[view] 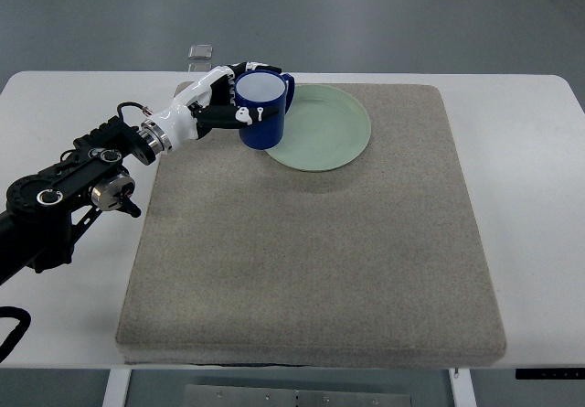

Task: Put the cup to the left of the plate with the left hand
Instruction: 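Lift the mug and carry it farther from the robot, beside the plate, then lower the mug onto the pad beside the plate's edge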

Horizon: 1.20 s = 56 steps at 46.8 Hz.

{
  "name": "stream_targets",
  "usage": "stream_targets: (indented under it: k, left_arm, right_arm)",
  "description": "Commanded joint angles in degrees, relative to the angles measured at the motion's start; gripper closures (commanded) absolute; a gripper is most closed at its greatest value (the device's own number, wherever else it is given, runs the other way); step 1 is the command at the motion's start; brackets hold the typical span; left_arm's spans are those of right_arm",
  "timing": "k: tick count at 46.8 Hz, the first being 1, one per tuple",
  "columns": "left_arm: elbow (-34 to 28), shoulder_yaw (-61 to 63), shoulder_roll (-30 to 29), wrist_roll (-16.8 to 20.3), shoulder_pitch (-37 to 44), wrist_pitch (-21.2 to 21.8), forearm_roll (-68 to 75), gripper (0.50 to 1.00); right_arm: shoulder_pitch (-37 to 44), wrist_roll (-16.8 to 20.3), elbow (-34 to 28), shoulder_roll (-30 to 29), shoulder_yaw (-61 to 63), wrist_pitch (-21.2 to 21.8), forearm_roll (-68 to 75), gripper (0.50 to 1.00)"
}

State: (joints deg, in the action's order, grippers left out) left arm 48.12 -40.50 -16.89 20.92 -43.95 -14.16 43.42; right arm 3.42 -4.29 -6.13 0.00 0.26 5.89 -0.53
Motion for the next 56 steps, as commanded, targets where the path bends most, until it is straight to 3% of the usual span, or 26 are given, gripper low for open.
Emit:
stream_targets:
  k: [1, 10, 24, 56]
  left_arm:
    - [-1.01, -0.1, -0.16, 1.32, -0.17, 1.68, 0.26, 1.0]
    - [-4.09, -0.1, -0.25, 3.43, -0.17, 5.55, 0.26, 1.0]
    - [-9.45, 0.25, -0.16, 7.21, 0.44, 5.9, 0.17, 1.0]
    - [-12.79, 0.77, 0.54, 7.56, 1.94, 6.61, -0.53, 1.0]
  right_arm:
    - [0.0, -0.01, -0.03, 0.0, 0.0, 0.0, 0.0, 0.566]
    - [0.0, -0.01, -0.03, 0.0, 0.0, 0.0, 0.0, 0.566]
    - [0.0, -0.01, -0.02, 0.0, 0.0, 0.0, 0.0, 0.566]
    - [0.0, 0.07, -0.03, 0.0, 0.0, 0.0, 0.0, 0.566]
